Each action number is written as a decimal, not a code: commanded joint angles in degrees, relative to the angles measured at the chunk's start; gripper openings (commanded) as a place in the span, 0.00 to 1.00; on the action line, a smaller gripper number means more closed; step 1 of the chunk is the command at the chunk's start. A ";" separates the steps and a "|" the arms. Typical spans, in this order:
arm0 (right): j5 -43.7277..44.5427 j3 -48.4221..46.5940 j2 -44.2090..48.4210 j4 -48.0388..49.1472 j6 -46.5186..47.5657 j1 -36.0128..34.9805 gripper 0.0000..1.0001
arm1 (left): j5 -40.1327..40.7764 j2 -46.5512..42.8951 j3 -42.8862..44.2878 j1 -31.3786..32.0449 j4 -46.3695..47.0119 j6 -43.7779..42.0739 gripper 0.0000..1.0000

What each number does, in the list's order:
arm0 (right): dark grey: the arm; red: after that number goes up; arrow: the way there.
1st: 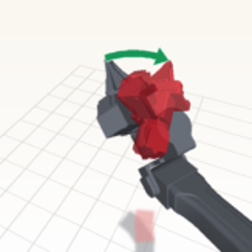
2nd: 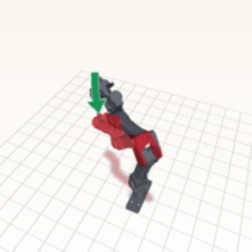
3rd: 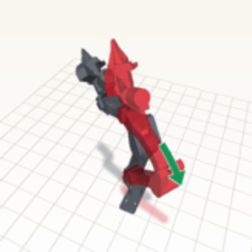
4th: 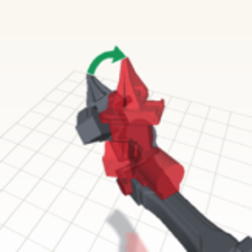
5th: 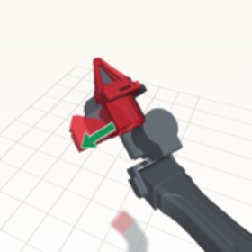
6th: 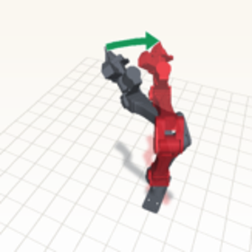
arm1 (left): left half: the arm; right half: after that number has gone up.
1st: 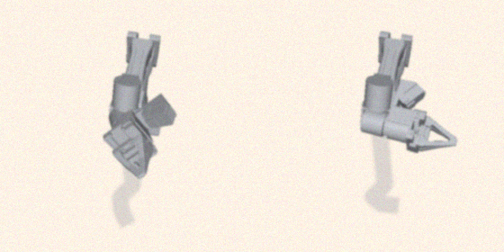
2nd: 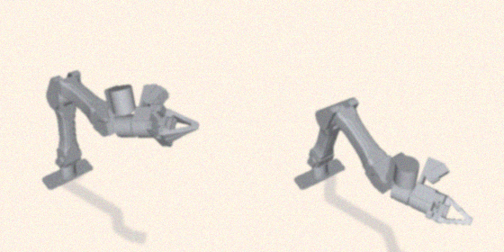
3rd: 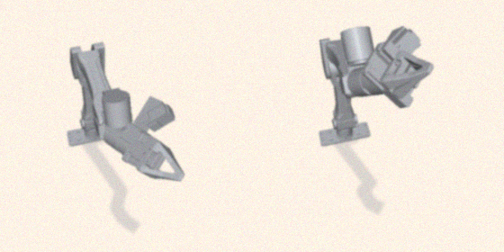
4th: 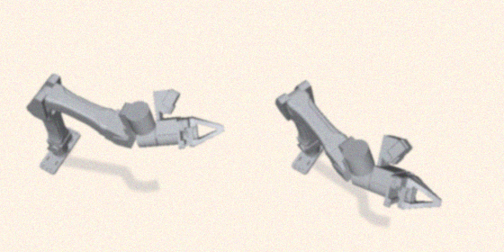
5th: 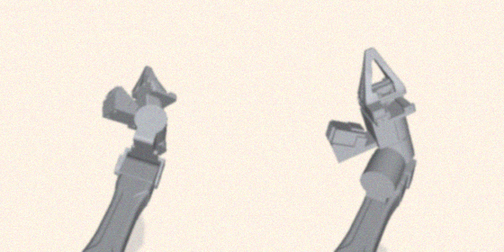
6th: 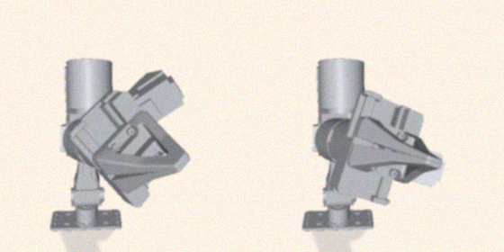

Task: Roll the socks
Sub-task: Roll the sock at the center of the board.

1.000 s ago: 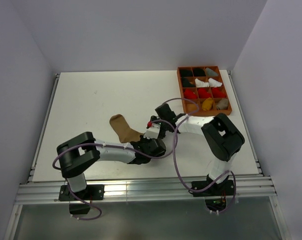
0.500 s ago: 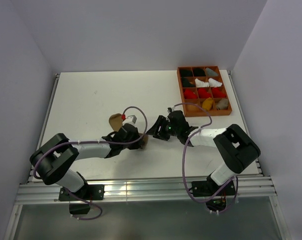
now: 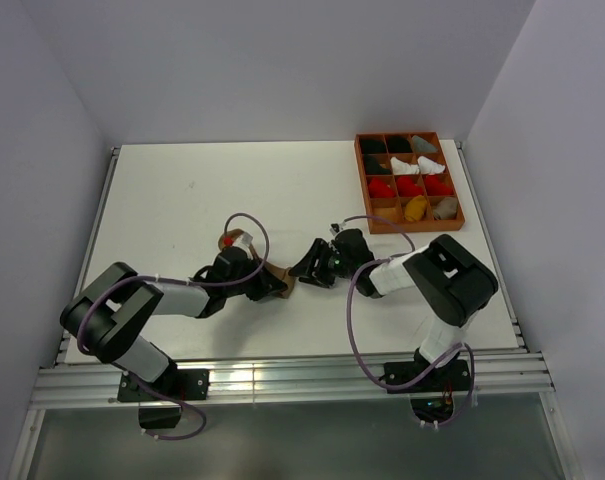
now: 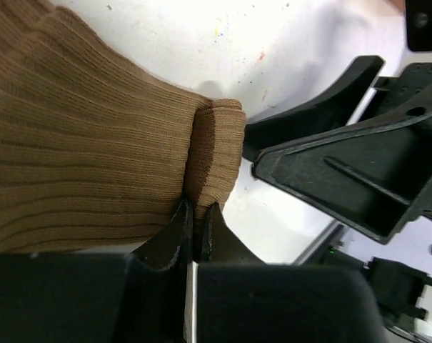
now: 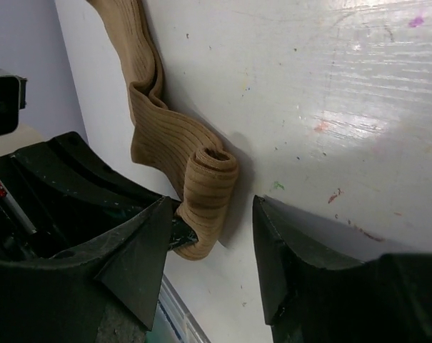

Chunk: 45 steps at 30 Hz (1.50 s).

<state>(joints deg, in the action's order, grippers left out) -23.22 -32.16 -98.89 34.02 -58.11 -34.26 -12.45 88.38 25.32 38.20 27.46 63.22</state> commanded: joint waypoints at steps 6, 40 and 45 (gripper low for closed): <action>-1.65 -2.90 -5.96 2.63 -0.08 -0.81 0.50 | -5.48 3.38 -2.12 -1.72 8.39 4.45 0.01; 14.87 -32.96 -7.63 -58.71 15.04 -4.50 0.00 | 56.20 3.53 24.77 28.24 -34.05 -21.37 0.49; 15.22 -34.81 -8.42 -60.73 15.22 -4.67 0.00 | 57.88 9.00 28.72 30.10 -34.23 -23.32 0.47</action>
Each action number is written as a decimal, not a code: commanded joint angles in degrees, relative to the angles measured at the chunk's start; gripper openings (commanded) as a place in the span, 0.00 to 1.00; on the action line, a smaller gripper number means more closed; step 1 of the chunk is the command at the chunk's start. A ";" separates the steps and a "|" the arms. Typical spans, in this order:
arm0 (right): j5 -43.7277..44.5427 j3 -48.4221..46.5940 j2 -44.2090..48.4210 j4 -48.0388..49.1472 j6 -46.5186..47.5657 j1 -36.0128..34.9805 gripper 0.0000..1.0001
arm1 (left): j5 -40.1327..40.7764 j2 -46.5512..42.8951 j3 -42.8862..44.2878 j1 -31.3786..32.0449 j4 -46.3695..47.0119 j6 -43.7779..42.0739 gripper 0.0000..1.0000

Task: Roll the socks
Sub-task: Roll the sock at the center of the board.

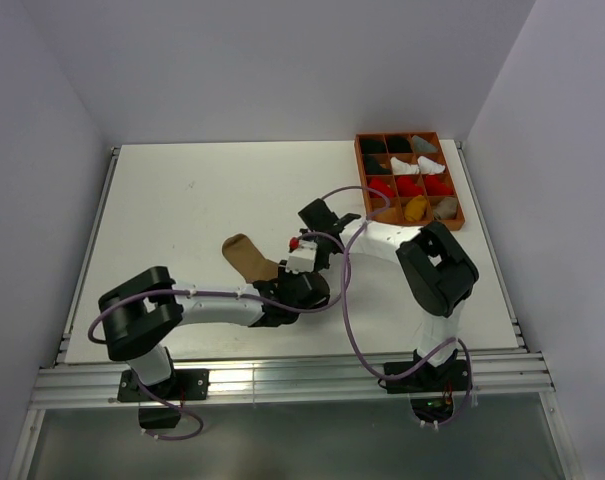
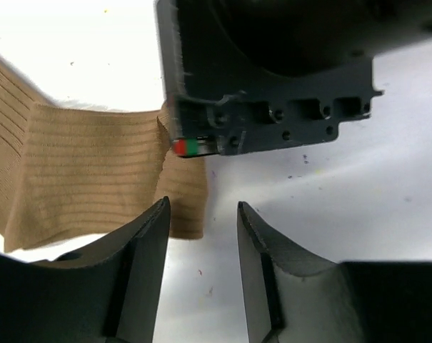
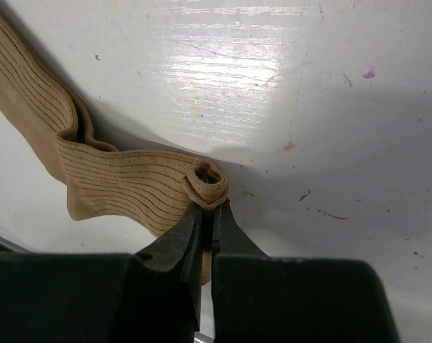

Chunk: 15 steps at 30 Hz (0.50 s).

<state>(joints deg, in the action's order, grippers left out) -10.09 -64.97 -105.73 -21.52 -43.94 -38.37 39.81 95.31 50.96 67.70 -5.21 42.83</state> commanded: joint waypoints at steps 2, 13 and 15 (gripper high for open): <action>2.09 -2.09 -1.76 -5.38 1.05 -0.48 0.00 | 6.50 4.09 3.79 0.68 -2.69 -2.58 0.45; -0.90 -0.25 -1.06 -1.69 0.44 -0.57 0.00 | 7.48 10.42 6.78 0.68 -6.83 -0.64 0.19; -1.34 2.02 0.78 1.98 -0.26 -0.57 0.05 | 6.95 9.99 6.43 0.68 -6.83 -0.64 0.12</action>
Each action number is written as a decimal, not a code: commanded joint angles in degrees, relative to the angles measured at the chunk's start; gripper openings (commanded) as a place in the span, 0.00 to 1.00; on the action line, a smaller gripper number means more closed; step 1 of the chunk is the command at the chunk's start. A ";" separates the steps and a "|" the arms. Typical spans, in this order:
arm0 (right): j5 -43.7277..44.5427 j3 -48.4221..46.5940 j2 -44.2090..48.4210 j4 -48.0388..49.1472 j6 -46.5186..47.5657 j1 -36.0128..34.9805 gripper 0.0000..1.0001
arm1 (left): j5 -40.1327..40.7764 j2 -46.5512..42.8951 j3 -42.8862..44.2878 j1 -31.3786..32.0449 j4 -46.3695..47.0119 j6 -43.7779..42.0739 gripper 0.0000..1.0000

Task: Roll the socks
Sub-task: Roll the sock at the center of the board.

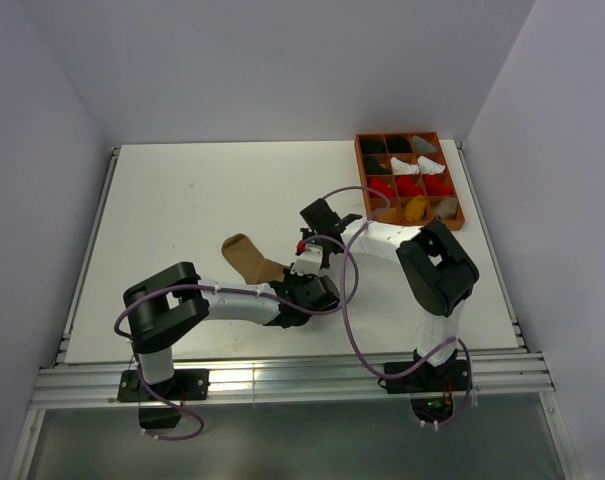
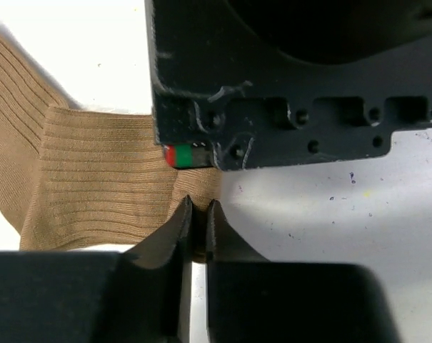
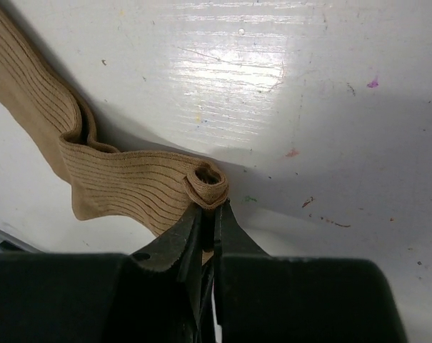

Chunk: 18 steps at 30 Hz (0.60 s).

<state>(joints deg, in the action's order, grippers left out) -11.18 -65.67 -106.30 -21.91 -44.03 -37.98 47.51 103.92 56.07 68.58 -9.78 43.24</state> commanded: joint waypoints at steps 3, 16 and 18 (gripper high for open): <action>-2.96 8.16 5.12 11.58 -1.67 -0.35 0.18 | -3.46 -0.47 -0.17 -0.46 -0.95 -0.97 0.04; -11.05 31.56 17.18 48.71 -9.85 6.69 0.67 | -28.50 -11.89 -10.89 -7.57 13.37 2.28 0.01; -11.67 33.14 16.83 52.30 -10.02 6.69 0.67 | -34.55 -13.29 -13.79 -10.29 17.66 4.20 0.01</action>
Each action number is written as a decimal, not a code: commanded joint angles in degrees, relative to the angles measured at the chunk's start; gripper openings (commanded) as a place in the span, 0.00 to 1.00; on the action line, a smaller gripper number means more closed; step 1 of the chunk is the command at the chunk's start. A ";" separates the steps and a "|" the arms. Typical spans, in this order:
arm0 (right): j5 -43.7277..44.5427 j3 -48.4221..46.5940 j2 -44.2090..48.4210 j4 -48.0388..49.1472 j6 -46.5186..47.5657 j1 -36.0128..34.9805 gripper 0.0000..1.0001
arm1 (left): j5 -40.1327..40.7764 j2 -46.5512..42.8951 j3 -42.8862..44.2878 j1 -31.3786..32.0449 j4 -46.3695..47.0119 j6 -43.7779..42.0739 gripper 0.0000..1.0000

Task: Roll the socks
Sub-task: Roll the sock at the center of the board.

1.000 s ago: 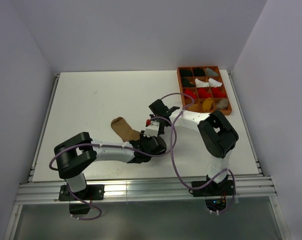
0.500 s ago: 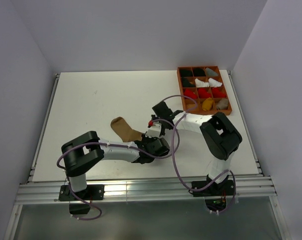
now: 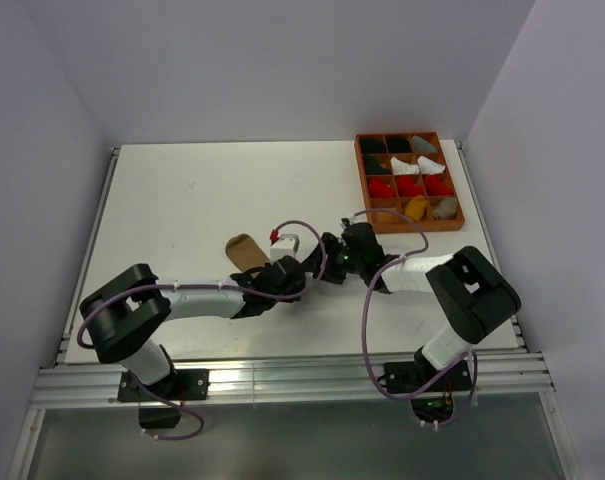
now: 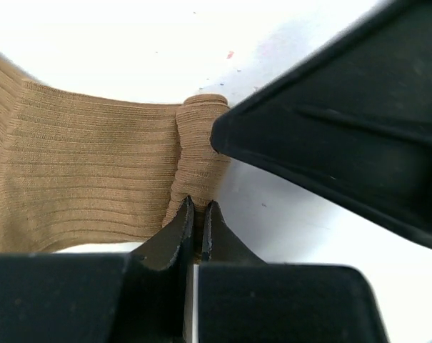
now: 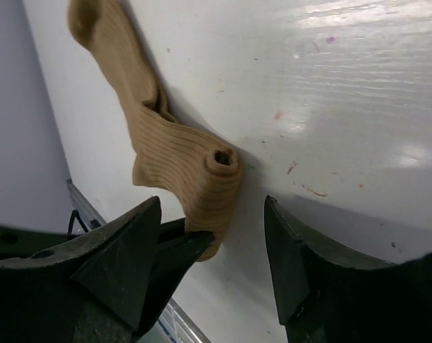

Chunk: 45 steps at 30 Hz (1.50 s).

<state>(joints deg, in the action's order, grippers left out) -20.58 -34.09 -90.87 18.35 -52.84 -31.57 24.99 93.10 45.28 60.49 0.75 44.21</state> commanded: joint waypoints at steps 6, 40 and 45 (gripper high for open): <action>-5.61 6.05 -1.94 22.42 -3.50 0.28 0.66 | -22.17 -7.05 -11.08 -10.20 15.76 9.22 0.02; -6.49 1.04 -18.30 26.83 -5.35 -1.47 0.19 | -46.09 2.79 -21.37 -25.68 36.78 22.68 0.03; -4.13 -1.24 -14.25 15.15 -0.17 -1.39 0.00 | -43.55 1.12 -20.14 -25.77 31.78 19.96 0.08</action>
<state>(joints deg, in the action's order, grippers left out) -29.04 -33.47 -107.42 44.77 -58.78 -32.49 -18.70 94.72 24.95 34.52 37.82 66.89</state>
